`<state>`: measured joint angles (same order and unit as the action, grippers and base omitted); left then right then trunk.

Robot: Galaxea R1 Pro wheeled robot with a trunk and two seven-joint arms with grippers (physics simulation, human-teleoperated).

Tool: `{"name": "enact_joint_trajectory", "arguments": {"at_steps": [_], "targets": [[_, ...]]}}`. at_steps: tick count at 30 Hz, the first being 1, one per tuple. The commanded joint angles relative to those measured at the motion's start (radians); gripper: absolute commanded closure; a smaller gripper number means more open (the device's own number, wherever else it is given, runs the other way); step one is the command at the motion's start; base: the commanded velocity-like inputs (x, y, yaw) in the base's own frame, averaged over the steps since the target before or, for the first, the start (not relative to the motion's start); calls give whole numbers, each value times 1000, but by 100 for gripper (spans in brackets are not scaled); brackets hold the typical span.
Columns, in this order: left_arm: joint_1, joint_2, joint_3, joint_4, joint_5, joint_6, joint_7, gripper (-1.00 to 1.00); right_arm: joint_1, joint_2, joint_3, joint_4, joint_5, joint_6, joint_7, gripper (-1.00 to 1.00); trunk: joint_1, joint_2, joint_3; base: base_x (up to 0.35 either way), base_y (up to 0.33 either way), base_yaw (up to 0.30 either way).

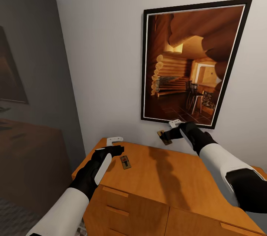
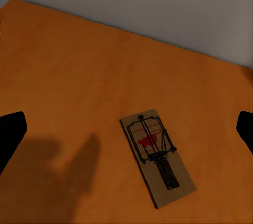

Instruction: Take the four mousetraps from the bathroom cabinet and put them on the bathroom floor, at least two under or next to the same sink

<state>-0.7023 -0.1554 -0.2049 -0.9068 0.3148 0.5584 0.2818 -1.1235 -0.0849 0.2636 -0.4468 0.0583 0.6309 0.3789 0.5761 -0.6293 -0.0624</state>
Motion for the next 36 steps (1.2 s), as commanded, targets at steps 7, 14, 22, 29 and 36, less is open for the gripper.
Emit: {"name": "enact_joint_trajectory", "arguments": {"at_steps": [7, 14, 22, 29, 36], "targets": [[-1, 0, -2, -1, 10, 3, 9, -100, -1, -18, 47, -7, -2, 123, 5, 100, 0, -2, -2, 0, 0, 0], [-1, 0, -2, 0, 10, 3, 10, -100, -1, -50, 87, -8, 21, 179, 146, 100, 0, -2, -2, 0, 0, 0], [-1, 0, -2, 2, 10, 3, 9, -100, -1, -130, 168, -11, 114, 176, 469, 100, 0, -2, -2, 0, 0, 0], [-1, 0, -2, 2, 10, 3, 10, -100, -1, -140, 173, -12, 129, 187, 497, 100, 0, -2, -2, 0, 0, 0], [-1, -1, -2, 2, 10, 2, 10, -100, -1, -130, 173, -12, 129, 228, 453, 100, 0, -2, -2, 0, 0, 0]]}}
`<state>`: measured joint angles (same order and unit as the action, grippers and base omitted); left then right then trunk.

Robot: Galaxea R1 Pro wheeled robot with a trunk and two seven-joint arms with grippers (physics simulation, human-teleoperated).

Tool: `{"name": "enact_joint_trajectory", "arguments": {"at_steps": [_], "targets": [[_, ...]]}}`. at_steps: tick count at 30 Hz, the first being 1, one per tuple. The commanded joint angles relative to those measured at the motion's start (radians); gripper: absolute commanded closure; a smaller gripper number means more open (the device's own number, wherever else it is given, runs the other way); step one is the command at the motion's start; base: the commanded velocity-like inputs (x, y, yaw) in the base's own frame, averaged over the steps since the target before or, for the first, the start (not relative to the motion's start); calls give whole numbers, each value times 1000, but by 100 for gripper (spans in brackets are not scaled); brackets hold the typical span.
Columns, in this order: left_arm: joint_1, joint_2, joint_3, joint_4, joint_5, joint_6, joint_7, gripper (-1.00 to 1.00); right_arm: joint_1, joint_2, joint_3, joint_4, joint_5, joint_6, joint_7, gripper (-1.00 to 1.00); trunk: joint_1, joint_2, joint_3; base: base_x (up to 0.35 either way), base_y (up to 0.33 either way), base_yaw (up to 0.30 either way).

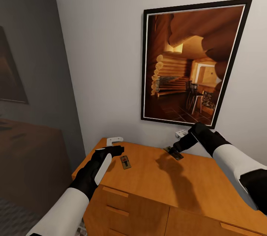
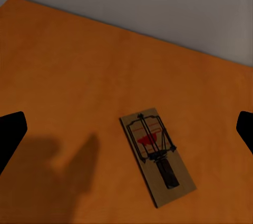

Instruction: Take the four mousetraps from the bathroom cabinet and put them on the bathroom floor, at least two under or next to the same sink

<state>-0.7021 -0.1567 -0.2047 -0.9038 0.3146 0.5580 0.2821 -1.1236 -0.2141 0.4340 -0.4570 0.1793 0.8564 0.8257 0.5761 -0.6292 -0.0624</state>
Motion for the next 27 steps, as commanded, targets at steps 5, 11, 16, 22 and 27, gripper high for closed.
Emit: {"name": "enact_joint_trajectory", "arguments": {"at_steps": [5, 11, 16, 22, 27], "targets": [[-1, 0, -2, -1, 11, 3, 9, -100, -1, 28, 0, -8, 3, 31, -147, 100, 0, -2, -2, 0, 0, 0], [-1, 0, -2, -1, 11, 3, 9, -100, -1, 63, -2, -9, -1, 36, -240, 100, 0, -2, -2, 0, 0, 0], [-1, 0, -2, -1, 11, 3, 9, -100, -1, 79, -2, -9, -1, 36, -255, 100, 0, -2, -2, 0, 0, 0], [-1, 0, -2, -1, 11, 3, 9, -100, -1, 82, -2, -9, 0, 31, -262, 100, 0, -2, -2, 0, 0, 0], [-1, 0, -2, 0, 11, 3, 9, -100, -1, 82, -3, -8, 0, 28, -292, 100, 0, -2, -2, 0, 0, 0]]}}
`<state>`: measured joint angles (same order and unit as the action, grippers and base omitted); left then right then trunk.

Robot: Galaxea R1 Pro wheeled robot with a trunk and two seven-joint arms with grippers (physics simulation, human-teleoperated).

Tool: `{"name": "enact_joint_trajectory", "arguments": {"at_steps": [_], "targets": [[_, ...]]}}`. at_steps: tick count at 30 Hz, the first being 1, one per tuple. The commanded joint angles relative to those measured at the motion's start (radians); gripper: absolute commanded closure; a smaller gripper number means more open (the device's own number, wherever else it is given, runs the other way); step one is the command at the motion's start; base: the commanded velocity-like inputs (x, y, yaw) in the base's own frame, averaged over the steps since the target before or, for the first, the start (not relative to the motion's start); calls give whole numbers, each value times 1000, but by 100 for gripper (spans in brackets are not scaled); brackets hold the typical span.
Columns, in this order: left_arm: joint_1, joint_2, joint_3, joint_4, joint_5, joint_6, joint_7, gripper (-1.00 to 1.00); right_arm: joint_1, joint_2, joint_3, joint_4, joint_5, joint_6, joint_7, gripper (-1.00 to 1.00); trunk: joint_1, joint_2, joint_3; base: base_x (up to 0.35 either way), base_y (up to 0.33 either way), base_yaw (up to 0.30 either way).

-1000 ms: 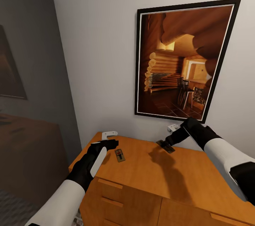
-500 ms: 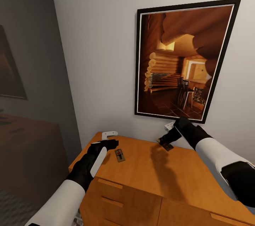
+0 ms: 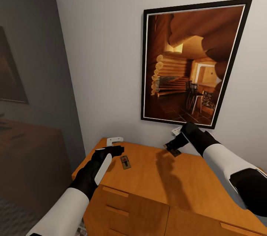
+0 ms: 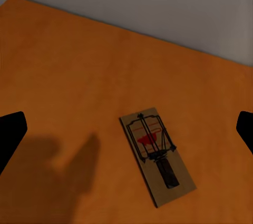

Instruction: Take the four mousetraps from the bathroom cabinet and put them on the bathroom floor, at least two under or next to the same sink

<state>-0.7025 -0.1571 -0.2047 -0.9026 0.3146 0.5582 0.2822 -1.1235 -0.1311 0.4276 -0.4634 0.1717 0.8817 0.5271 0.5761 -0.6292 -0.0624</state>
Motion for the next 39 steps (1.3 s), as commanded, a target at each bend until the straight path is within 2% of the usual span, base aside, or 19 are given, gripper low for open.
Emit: {"name": "enact_joint_trajectory", "arguments": {"at_steps": [1, 3, 6, 9, 12, 20, 26, 28, 39], "targets": [[-1, 0, -2, -1, 11, 3, 9, -100, -1, -1, 0, -2, 7, 2, -20, 100, 0, -2, -2, 0, 0, 0], [-1, 0, -2, -1, 11, 3, 9, -100, -1, 0, -20, -2, 7, 2, -76, 100, 0, -2, -2, 0, 0, 0], [-1, 0, -2, 3, 11, 2, 9, -100, -1, 11, -83, -5, 0, 1, -180, 100, 0, -2, -2, 0, 0, 0], [-1, -1, -2, 7, 12, 2, 9, -100, -1, 34, -151, -6, -10, 5, -226, 100, 0, -2, -2, 0, 0, 0], [-1, -1, -2, 8, 12, 2, 9, -100, -1, 43, -183, -6, -15, 10, -241, 100, 0, -2, -2, 0, 0, 0], [-1, -1, -2, 8, 12, 2, 9, -100, -1, 55, -196, -2, -18, 13, -221, 100, 0, -2, -2, 0, 0, 0], [-1, -2, -2, 8, 12, 2, 9, -100, -1, 54, -190, -2, -10, 18, -108, 100, 0, -2, -2, 0, 0, 0], [-1, -1, -2, 8, 12, 2, 9, -100, -1, 52, -188, -1, -6, 18, -92, 100, 0, -2, -2, 0, 0, 0], [-1, -3, -4, 8, 12, 3, 8, -100, -1, 50, -187, 0, 22, 17, -74, 100, 0, -2, -2, 0, 0, 0]]}}
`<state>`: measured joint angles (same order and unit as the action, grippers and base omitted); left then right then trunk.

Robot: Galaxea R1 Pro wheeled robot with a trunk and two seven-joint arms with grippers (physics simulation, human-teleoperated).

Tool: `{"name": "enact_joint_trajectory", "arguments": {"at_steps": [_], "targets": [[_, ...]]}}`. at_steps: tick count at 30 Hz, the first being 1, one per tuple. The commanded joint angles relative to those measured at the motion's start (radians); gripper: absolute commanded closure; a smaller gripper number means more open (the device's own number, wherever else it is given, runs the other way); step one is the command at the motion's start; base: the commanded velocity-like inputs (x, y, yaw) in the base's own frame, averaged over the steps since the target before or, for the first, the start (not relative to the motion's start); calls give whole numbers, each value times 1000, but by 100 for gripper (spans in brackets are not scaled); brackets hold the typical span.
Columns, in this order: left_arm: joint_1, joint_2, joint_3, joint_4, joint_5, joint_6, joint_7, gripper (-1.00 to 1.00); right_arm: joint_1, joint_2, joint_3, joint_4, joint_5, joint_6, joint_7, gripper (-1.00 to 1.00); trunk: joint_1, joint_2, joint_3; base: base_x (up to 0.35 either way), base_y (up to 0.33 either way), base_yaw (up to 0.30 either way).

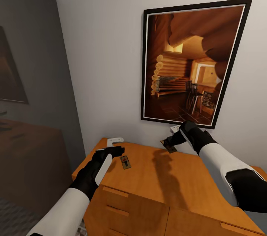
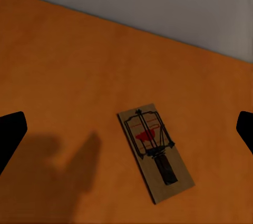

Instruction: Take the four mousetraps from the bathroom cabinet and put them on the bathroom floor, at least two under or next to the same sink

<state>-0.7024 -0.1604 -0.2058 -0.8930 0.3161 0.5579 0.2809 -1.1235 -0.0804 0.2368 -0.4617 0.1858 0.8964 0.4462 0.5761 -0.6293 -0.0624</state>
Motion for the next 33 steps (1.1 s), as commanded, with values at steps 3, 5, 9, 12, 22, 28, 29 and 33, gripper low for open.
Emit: {"name": "enact_joint_trajectory", "arguments": {"at_steps": [3, 5, 9, 12, 22, 28, 29, 33], "targets": [[-1, 2, -2, -1, 11, 3, 9, -100, -1, -1, 4, -2, 8, 2, 8, 100, 0, -2, -2, 0, 0, 0], [-1, 2, -2, -1, 11, 3, 9, -100, -1, -1, 4, -2, 7, 2, 10, 100, 0, -2, -2, 0, 0, 0], [0, 3, -1, -1, 11, 2, 9, -100, -1, -1, 4, -3, 5, 1, 13, 100, 0, -2, -2, 0, 0, 0], [-1, 3, -1, -1, 10, 2, 9, -100, -1, -1, 3, -3, 3, 1, 15, 100, 0, -2, -2, 0, 0, 0], [-2, 2, -1, -1, 11, 3, 9, -100, -1, -1, 3, -3, 0, 1, 16, 100, 0, -2, -2, 0, 0, 0], [-2, -4, -4, -1, 11, 5, 11, -100, -1, -1, 3, -3, 0, 1, 16, 100, 0, -2, -2, 0, 0, 0], [-2, -5, -4, -1, 12, 5, 11, -100, -1, -1, 3, -3, 0, 1, 16, 100, 0, -2, -2, 0, 0, 0], [-1, -7, -4, -2, 14, 5, 12, -100, -1, -1, 3, -3, 1, 1, 16, 100, 0, -2, -2, 0, 0, 0]]}}
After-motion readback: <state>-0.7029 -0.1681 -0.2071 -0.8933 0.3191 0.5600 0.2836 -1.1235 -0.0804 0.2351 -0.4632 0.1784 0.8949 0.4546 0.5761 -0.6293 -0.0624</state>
